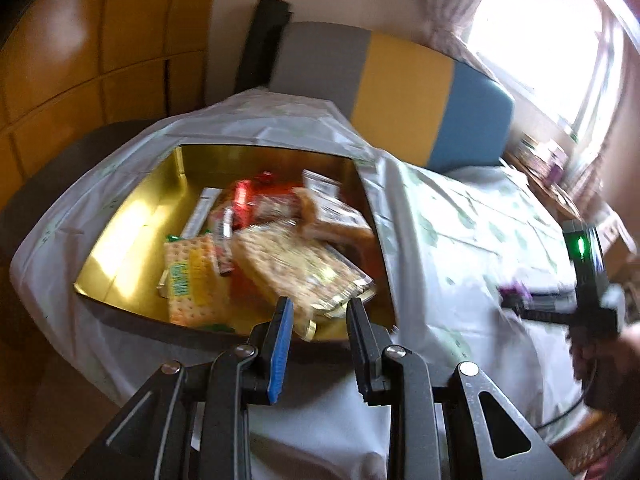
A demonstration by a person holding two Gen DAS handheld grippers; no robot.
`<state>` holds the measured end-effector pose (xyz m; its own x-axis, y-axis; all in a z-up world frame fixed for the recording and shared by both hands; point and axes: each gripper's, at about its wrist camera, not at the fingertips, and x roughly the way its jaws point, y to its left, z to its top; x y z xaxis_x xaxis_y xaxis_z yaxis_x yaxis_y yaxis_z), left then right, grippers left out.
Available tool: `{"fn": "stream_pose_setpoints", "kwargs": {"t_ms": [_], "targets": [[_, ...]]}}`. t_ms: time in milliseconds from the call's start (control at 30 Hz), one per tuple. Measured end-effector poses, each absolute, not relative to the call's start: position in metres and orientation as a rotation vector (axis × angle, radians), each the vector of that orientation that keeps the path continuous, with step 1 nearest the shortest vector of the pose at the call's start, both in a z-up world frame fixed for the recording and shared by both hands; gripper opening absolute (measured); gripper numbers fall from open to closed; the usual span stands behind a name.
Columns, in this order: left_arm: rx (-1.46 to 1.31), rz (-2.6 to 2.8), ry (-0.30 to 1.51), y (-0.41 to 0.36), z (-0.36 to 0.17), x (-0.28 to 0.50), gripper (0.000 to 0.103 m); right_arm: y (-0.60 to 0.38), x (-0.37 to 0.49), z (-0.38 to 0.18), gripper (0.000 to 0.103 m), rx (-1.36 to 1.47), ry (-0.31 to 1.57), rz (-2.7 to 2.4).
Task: Organize snacks
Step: 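Carry the purple pouch in the right gripper into the gold tray, release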
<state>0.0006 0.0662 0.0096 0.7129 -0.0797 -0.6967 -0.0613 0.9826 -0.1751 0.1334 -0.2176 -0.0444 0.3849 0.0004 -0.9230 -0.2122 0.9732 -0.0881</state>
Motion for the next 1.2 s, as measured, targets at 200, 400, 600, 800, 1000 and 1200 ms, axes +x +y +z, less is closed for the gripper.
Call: {"fn": "stream_pose_setpoints", "kwargs": {"t_ms": [200, 400, 600, 800, 1000, 1200], "targets": [[-0.196, -0.004, 0.798, 0.067, -0.001, -0.006, 0.028, -0.157, 0.145, -0.012, 0.050, -0.215, 1.108, 0.349], [-0.236, 0.028, 0.788, 0.080, -0.005, -0.006, 0.028, -0.069, 0.159, 0.027, 0.050, -0.225, 0.994, 0.593], [-0.269, 0.048, 0.789, 0.091, -0.011, -0.003, 0.028, 0.018, 0.182, 0.048, 0.050, -0.195, 0.923, 0.749], [-0.295, 0.081, 0.794, 0.104, -0.016, 0.000, 0.028, 0.075, 0.213, 0.000, 0.057, -0.247, 1.034, 0.730], [-0.312, 0.087, 0.790, 0.107, -0.015, 0.000, 0.028, 0.074, 0.218, -0.018, 0.064, -0.269, 1.068, 0.707], [-0.292, 0.097, 0.789, 0.102, -0.016, -0.001, 0.029, 0.045, 0.213, 0.005, 0.067, -0.152, 1.055, 0.707]]}}
